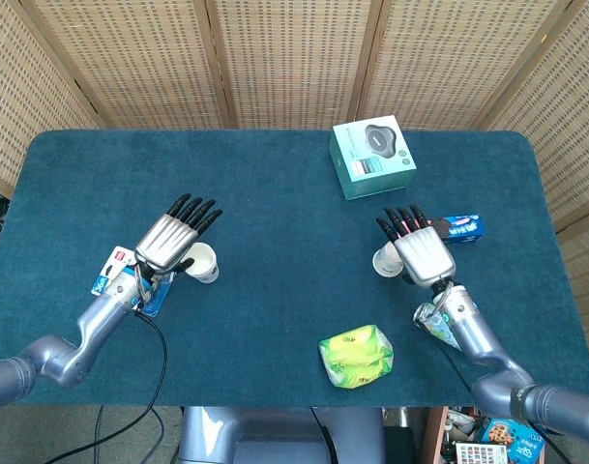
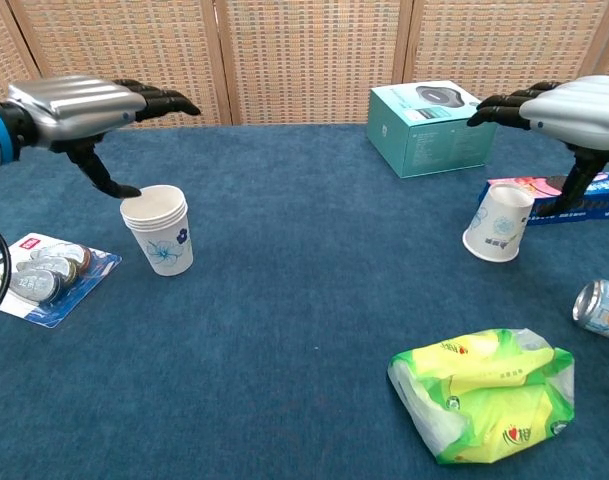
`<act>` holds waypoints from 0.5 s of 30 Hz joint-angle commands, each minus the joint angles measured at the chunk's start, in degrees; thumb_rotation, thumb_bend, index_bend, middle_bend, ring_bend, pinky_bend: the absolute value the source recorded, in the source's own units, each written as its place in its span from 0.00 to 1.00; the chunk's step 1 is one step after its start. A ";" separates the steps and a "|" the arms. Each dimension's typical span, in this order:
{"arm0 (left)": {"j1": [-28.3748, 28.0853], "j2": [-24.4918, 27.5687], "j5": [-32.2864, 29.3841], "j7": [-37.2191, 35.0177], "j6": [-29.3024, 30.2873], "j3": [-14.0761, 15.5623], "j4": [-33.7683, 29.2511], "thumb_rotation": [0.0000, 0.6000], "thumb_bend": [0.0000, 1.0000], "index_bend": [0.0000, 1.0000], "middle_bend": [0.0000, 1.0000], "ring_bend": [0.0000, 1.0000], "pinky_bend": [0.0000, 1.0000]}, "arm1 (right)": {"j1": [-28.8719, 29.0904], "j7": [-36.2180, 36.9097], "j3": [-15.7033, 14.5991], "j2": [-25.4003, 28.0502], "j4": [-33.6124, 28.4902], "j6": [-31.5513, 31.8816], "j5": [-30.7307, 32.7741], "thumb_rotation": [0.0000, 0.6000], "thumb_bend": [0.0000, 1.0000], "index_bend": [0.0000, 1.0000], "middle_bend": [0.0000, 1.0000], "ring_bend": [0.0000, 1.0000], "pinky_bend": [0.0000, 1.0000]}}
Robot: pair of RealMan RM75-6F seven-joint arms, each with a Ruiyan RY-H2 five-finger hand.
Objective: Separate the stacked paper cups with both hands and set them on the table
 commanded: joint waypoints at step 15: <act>27.54 18.42 -4.08 -13.63 30.26 2.70 -19.27 1.00 0.24 0.00 0.00 0.00 0.00 | -21.94 21.24 -7.13 6.31 2.25 30.58 -18.44 1.00 0.00 0.00 0.00 0.00 0.00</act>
